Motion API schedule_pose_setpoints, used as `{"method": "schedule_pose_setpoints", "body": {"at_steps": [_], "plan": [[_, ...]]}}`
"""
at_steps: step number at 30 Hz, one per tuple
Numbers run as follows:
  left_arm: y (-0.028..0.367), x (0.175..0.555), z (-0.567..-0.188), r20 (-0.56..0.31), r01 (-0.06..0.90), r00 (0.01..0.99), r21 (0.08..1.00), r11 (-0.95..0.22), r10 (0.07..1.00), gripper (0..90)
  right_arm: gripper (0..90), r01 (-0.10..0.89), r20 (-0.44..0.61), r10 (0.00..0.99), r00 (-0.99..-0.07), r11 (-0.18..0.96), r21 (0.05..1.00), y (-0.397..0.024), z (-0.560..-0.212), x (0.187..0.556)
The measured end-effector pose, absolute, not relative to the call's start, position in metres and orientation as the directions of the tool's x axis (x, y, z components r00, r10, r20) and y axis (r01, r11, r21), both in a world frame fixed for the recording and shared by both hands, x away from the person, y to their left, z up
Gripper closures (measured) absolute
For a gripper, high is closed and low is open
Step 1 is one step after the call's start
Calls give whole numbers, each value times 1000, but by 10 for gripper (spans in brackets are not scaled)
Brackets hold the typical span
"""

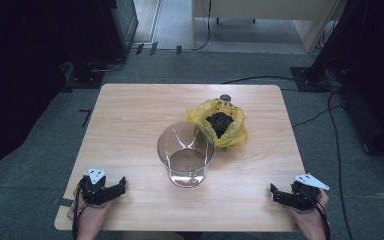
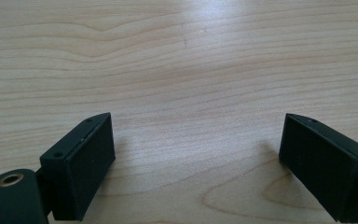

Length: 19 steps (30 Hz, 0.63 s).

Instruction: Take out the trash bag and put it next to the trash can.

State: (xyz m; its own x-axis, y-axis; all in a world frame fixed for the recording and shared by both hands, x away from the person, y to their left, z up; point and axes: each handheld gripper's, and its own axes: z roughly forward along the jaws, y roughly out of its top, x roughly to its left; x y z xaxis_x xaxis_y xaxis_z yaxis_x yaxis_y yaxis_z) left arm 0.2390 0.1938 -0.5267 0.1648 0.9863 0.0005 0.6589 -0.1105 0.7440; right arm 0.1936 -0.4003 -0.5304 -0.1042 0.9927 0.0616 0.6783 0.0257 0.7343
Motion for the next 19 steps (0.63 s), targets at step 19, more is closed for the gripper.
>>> {"method": "schedule_pose_setpoints", "body": {"at_steps": [19], "plan": [[194, 239, -527, 2, 659, 168, 743, -113, 986, 97, 0, 687, 17, 993, -121, 72, 724, -395, -531, 195]]}}
